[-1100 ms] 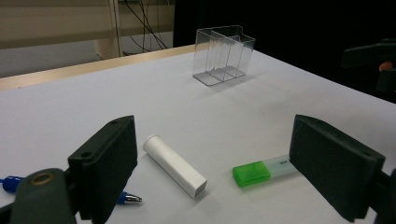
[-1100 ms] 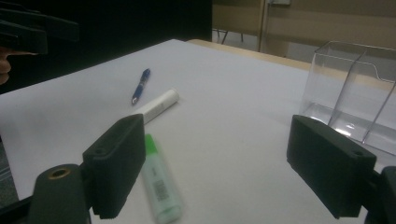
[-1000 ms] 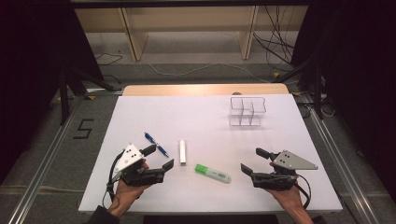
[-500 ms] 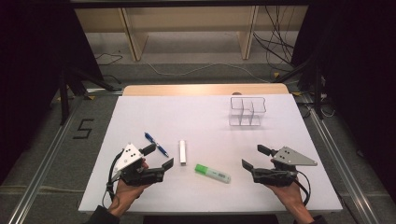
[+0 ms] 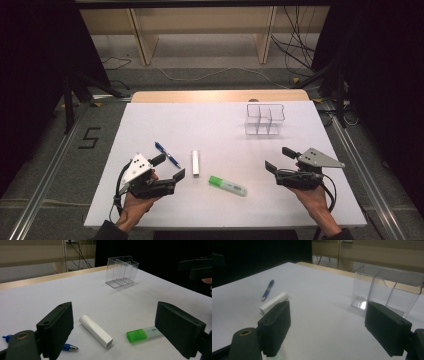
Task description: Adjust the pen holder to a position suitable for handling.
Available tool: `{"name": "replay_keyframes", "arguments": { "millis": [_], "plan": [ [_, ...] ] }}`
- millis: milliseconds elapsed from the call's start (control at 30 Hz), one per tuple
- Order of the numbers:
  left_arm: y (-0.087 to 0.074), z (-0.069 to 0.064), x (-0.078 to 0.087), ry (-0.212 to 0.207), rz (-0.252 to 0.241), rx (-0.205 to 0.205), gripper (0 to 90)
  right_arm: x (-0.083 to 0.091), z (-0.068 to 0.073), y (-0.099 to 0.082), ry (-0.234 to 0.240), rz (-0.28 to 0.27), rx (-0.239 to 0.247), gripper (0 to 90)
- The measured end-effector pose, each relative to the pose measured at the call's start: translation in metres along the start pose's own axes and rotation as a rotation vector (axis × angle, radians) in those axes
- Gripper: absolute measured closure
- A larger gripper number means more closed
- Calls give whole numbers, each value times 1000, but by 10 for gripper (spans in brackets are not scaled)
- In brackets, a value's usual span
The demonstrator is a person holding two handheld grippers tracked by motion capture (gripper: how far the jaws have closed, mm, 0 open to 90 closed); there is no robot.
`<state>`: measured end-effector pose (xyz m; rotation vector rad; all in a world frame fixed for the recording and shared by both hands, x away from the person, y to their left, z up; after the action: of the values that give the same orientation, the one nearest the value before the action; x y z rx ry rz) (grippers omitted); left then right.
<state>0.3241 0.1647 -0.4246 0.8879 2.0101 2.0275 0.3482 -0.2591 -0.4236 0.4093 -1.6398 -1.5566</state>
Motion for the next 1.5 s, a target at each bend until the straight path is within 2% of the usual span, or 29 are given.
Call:
{"name": "replay_keyframes", "arguments": {
  "millis": [433,667,733,767,833,900,1200,1333,1400,1500],
  "plan": [
    [1,2,0,9,-8,5,147,-10,-28,10,-39,26,-22,239],
    [0,2,0,11,-7,0,147,-19,-60,17,-89,72,-45,261],
    [0,2,0,10,-7,4,147,-22,-69,18,-93,78,-65,265],
    [1,2,0,10,-8,6,147,-22,-69,18,-93,78,-65,265],
    [0,2,0,10,-7,4,147,-26,-81,20,-103,73,-108,284],
    [0,2,0,11,-6,3,147,-28,-89,21,-113,74,-116,286],
    [0,2,0,11,-8,1,147,-33,-113,27,-157,98,-151,320],
    [1,2,0,10,-6,2,147,-31,-122,30,-174,95,-163,377],
    [0,2,0,11,-8,0,147,-29,-130,30,-183,96,-190,464],
    [0,2,-1,10,-6,3,147,-31,-138,28,-205,111,-204,560]
  ]
}}
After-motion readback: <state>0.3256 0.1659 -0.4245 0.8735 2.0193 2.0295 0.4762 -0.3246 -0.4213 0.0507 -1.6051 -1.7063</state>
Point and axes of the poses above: each handheld gripper's, and its own axes: x roughly backward along the jaws, y roughly out of its top, z roughly to its left, the point moved 1 cm from there along -x, roughly forward along the jaws, and after that the axes turned 10 degrees about y, right-handed, at the moved point
